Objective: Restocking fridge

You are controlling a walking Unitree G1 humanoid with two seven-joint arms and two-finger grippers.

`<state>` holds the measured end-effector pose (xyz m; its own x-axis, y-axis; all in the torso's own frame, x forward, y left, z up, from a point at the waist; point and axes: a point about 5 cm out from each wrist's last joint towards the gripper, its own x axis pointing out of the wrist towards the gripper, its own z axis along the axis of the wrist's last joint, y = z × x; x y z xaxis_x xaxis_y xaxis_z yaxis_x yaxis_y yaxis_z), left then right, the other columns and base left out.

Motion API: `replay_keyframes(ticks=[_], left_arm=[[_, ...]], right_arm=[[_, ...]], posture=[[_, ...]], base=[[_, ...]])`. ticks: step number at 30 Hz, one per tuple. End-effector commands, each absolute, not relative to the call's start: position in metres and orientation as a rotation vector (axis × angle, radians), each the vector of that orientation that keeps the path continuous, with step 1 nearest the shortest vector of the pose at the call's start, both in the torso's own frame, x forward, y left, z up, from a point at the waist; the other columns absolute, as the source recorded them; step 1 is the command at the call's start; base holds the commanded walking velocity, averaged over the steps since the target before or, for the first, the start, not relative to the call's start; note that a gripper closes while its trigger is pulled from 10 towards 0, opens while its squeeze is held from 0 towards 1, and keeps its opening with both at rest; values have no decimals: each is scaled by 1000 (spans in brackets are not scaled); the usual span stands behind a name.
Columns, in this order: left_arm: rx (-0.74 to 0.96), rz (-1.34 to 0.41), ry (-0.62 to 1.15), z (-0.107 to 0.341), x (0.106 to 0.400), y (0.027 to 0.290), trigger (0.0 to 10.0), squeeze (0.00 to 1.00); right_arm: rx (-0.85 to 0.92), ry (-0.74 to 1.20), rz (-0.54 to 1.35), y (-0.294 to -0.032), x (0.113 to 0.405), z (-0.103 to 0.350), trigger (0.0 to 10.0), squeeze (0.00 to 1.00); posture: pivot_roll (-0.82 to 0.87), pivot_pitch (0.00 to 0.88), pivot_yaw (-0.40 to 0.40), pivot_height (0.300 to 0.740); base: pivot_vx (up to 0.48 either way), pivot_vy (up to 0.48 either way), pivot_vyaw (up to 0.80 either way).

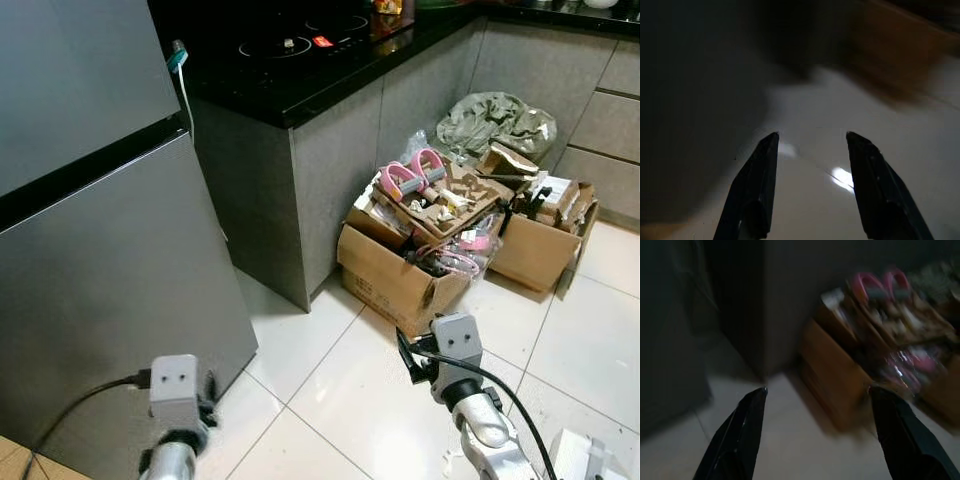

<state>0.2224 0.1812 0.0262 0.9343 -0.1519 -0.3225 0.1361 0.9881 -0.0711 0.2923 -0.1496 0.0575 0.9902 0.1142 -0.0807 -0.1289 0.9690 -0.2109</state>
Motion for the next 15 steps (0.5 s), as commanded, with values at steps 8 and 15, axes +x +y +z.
replay_keyframes(ticks=[8,15], left_arm=[[25,-181,349,23,226,179,10000,0],[47,-151,380,23,224,187,10000,0]], right_arm=[[-183,236,-4,-170,272,24,10000,0],[-179,249,2,-167,271,23,10000,0]], posture=[[-95,119,25,740],[-92,123,24,740]], base=[[0,0,0],[0,0,0]])
